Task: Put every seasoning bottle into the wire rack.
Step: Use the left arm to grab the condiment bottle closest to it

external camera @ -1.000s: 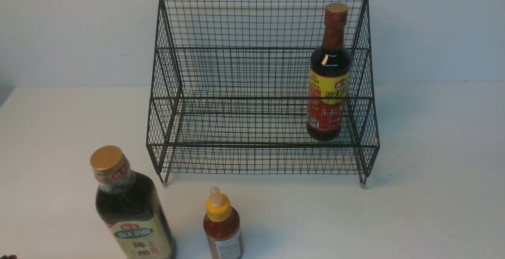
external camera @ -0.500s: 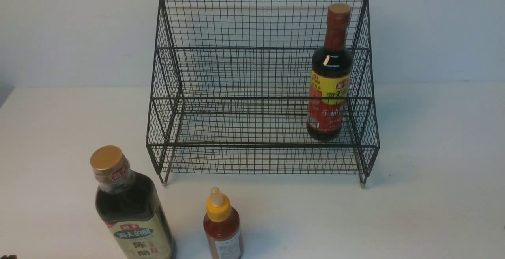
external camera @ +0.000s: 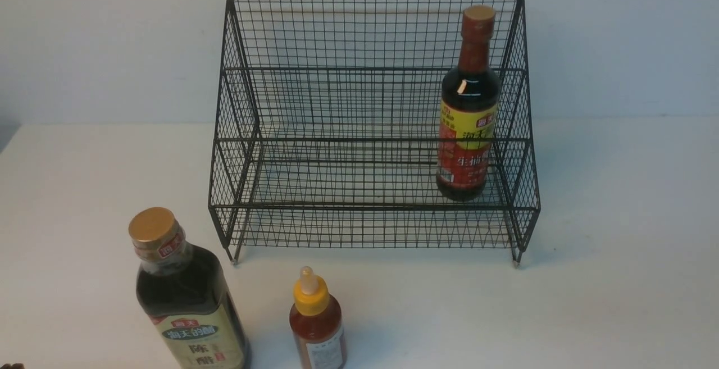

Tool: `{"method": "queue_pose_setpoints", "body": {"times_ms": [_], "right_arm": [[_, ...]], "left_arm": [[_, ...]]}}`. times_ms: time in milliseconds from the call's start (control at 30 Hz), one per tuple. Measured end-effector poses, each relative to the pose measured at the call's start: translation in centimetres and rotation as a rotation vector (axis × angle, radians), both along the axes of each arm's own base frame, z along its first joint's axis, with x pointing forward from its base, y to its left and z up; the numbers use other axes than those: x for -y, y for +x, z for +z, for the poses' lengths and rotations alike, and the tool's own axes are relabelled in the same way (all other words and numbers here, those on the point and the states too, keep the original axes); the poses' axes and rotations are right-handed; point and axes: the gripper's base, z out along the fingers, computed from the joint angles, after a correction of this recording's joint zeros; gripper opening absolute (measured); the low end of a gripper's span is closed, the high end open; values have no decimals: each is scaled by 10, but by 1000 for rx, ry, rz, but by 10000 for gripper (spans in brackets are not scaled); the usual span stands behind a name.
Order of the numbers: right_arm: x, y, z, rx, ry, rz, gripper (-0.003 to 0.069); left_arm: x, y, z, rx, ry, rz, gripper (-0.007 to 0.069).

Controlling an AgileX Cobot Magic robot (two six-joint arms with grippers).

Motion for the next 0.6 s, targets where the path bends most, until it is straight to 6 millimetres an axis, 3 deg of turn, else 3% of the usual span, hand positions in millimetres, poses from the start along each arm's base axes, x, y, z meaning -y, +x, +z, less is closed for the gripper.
{"method": "queue_pose_setpoints", "body": {"times_ms": [333, 600], "right_arm": [[5, -5, -57, -32, -27, -42, -15], [9, -5, -59, -36, -21, -113, -15]], "left_arm": [[0, 0, 0, 0, 0, 0, -5], [0, 0, 0, 0, 0, 0, -5]]}}
